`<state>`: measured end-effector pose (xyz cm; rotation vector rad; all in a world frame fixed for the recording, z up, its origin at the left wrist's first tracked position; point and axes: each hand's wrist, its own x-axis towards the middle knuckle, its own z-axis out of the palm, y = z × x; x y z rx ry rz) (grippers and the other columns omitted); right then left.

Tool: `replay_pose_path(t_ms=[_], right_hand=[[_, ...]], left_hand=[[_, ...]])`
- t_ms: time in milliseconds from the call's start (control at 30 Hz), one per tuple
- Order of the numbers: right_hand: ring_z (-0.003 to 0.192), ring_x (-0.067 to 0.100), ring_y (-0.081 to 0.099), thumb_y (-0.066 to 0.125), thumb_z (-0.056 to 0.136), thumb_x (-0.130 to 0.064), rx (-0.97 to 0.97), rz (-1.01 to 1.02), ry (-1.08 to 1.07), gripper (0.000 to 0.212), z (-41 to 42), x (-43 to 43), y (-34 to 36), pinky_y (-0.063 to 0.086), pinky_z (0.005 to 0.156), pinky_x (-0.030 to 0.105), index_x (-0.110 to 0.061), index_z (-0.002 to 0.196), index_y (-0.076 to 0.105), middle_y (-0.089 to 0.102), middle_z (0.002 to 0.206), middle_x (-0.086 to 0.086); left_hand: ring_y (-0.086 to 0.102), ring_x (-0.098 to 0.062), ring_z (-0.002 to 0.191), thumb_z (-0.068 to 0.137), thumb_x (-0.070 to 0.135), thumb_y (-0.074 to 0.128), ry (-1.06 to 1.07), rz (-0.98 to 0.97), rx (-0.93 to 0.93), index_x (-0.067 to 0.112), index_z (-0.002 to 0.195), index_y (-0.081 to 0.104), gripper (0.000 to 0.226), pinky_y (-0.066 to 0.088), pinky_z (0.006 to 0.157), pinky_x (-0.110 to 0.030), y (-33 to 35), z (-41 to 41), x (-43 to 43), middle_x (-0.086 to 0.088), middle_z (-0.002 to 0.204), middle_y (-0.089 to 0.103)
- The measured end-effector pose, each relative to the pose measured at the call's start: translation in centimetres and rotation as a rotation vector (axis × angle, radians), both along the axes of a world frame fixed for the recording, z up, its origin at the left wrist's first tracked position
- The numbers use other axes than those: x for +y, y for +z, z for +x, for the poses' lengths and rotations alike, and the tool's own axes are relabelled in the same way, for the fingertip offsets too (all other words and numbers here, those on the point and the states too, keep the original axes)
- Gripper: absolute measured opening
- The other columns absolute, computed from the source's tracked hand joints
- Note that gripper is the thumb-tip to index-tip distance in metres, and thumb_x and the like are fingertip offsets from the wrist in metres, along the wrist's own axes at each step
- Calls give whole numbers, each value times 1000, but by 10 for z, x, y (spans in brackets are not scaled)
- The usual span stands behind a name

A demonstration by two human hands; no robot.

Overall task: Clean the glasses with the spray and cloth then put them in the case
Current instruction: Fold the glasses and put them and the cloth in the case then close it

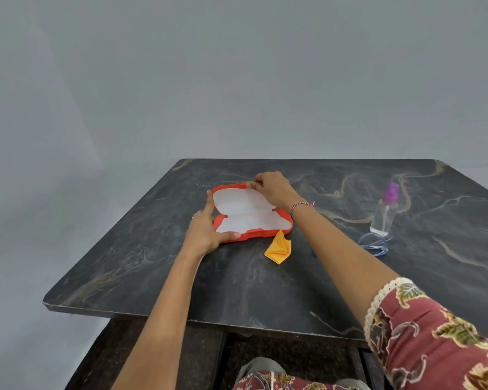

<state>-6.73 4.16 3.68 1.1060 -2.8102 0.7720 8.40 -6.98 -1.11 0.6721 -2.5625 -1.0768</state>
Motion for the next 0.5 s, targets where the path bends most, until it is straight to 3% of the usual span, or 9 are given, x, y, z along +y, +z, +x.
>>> replay_pose_path(t_ms=[67,133,200,267,333,400,500], right_hand=[[85,20,54,47,95,-38,4,15,-2,35,2,1,0,43,95,49,-8,105,61,63,93,6],[103,25,54,47,95,-37,37,47,0,34,6,4,0,40,99,50,-9,113,59,61,109,8],[122,27,42,48,95,-35,135,97,-2,38,14,11,0,32,106,50,-14,126,52,50,127,7],[127,25,35,50,94,-32,270,75,-2,40,27,22,2,30,107,47,-18,132,48,45,134,5],[118,22,44,54,93,-26,297,-19,3,33,42,36,4,39,99,37,-18,125,55,51,125,5],[101,19,57,56,92,-19,195,-45,-7,21,57,51,5,46,87,29,-17,110,65,60,113,4],[86,20,63,55,88,-4,95,148,23,27,73,70,4,51,81,29,-21,106,68,64,108,6]], left_hand=[[34,-35,134,66,41,80,-20,-4,-36,29,147,-12,123,31,110,-48,2,-2,-2,-18,141,43],[32,-35,136,67,41,80,-23,-12,-56,29,147,-13,123,29,111,-48,4,-3,-3,-19,143,41],[33,-35,135,67,41,79,-13,-23,-60,29,147,-13,122,29,111,-48,3,-4,-3,-19,143,40],[33,-35,135,67,41,80,-6,-25,-55,29,147,-12,122,30,111,-48,1,-4,-3,-19,143,41],[34,-35,135,67,40,80,1,-25,-50,29,148,-11,122,30,110,-48,0,-4,-3,-19,143,41],[33,-35,136,68,40,79,15,-34,-50,29,148,-9,120,31,110,-48,0,-5,-2,-18,144,40],[33,-34,136,69,42,78,35,-36,-59,30,148,-8,117,30,111,-49,0,-5,-2,-15,146,39]])
